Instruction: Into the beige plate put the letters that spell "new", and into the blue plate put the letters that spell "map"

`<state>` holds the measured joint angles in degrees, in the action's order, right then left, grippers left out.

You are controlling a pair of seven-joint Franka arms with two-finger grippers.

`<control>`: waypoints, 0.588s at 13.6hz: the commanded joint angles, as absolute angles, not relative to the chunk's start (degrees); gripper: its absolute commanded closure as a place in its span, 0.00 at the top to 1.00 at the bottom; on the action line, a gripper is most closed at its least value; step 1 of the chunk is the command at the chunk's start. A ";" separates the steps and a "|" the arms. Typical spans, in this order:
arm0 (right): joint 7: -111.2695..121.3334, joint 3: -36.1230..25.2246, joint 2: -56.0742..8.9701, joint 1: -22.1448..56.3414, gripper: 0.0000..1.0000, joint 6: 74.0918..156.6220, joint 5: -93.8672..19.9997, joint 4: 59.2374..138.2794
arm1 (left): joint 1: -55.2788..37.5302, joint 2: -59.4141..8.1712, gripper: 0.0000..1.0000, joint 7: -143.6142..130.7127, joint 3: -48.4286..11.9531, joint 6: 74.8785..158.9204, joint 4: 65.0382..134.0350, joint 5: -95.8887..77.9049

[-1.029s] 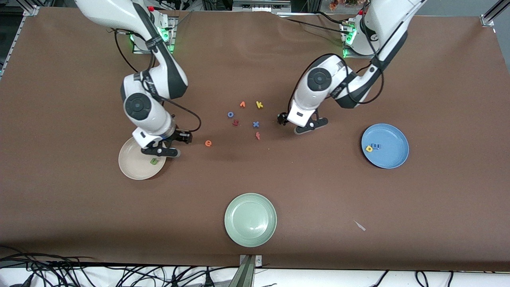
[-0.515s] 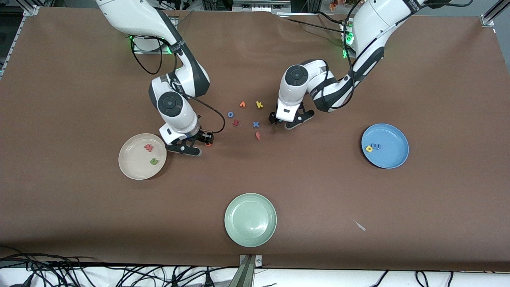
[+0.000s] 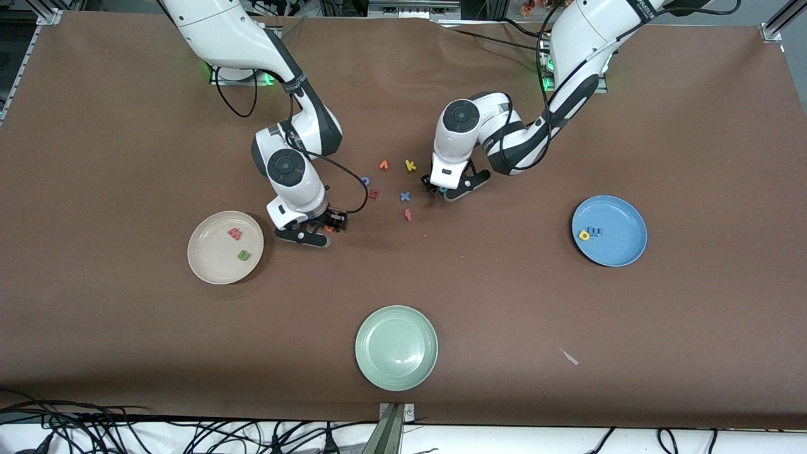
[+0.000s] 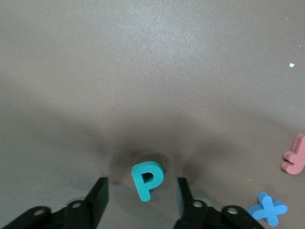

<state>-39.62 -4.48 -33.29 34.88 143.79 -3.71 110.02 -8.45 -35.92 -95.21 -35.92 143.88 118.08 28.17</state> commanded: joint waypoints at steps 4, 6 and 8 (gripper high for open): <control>-40.34 -4.83 -34.89 35.86 0.62 146.16 -3.95 109.42 | -9.49 -37.44 0.45 -97.03 -34.81 142.91 115.49 29.97; -40.34 -4.83 -34.98 35.95 0.57 146.16 -3.96 109.42 | -9.58 -37.88 0.42 -97.12 -34.72 142.91 115.31 30.06; -40.34 -4.92 -35.24 35.95 0.51 146.51 -3.87 109.42 | -10.28 -38.14 0.37 -97.29 -34.28 142.91 115.31 30.06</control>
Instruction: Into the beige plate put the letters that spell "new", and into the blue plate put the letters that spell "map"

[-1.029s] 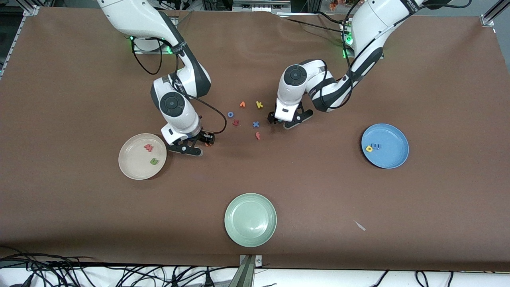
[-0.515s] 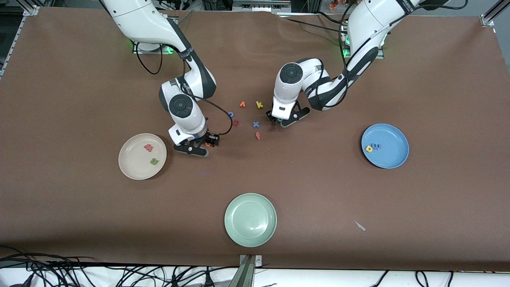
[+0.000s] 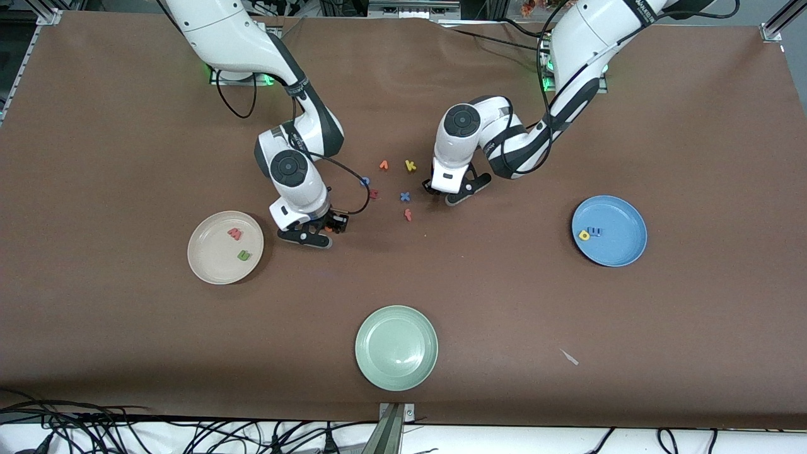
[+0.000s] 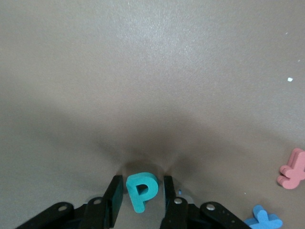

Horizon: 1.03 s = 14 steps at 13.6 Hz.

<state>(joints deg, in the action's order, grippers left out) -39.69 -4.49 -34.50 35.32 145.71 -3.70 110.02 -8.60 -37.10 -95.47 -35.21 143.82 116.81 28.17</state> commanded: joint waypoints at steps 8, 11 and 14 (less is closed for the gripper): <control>-35.80 -7.55 -32.00 35.60 0.28 141.62 -3.52 108.81 | -11.52 -38.06 0.06 -96.42 -32.52 136.88 111.99 30.06; -24.22 -12.90 -27.79 35.42 0.28 132.48 -3.60 108.72 | -10.20 -37.80 0.02 -84.51 -32.70 127.81 106.09 24.99; -9.71 -20.37 -24.71 35.42 0.29 128.32 -3.95 110.29 | -4.94 -35.60 0.02 -66.50 -33.57 116.93 102.32 20.06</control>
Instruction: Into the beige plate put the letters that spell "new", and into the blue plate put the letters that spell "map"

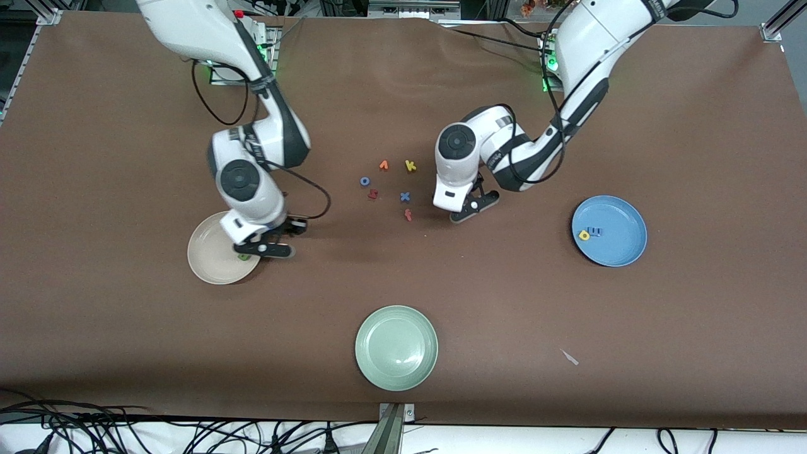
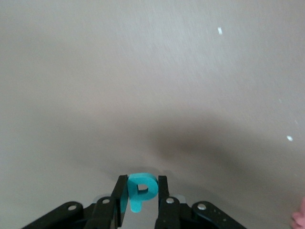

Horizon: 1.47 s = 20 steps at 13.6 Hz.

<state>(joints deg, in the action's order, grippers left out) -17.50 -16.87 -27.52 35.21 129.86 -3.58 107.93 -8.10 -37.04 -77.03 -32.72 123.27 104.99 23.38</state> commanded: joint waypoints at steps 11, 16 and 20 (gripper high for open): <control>-3.87 -23.91 -21.98 35.33 0.96 128.06 -7.65 111.98 | 21.94 -31.81 0.02 -13.68 -33.23 105.29 98.79 19.16; -6.15 -25.05 -21.62 35.33 0.99 115.86 -7.65 102.41 | 29.53 -35.32 0.04 -2.99 -33.13 105.91 99.75 23.91; -6.95 -26.01 -19.17 35.33 0.99 107.16 -6.95 94.24 | 30.32 -35.51 1.00 -1.85 -33.22 105.30 99.15 23.82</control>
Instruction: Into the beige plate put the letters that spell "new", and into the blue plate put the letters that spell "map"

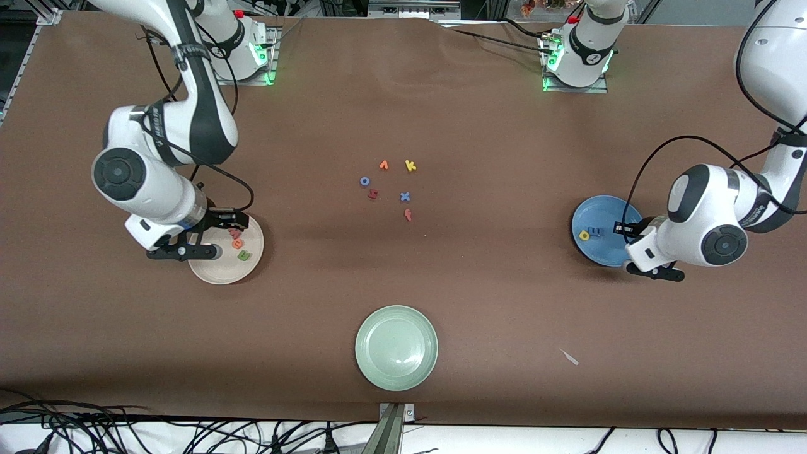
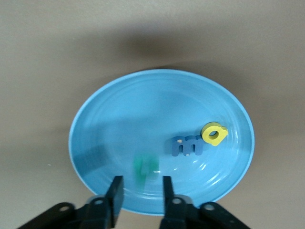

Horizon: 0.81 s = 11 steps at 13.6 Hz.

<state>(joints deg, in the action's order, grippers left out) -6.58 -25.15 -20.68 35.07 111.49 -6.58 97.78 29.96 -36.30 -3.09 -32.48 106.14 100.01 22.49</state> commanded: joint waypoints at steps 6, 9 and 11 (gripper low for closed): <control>-4.49 -32.86 -18.37 35.24 1.00 93.79 -7.03 81.30 | 30.06 -29.89 1.00 -2.11 -34.10 98.03 94.15 22.68; -2.37 -23.80 -13.64 24.76 1.00 92.47 -7.47 81.74 | 30.50 -24.91 1.00 -1.85 -33.59 95.45 92.81 18.49; -2.63 -12.18 -10.82 13.41 1.00 90.36 -6.68 82.26 | 25.35 -17.88 1.00 -1.93 -25.71 95.10 93.86 10.68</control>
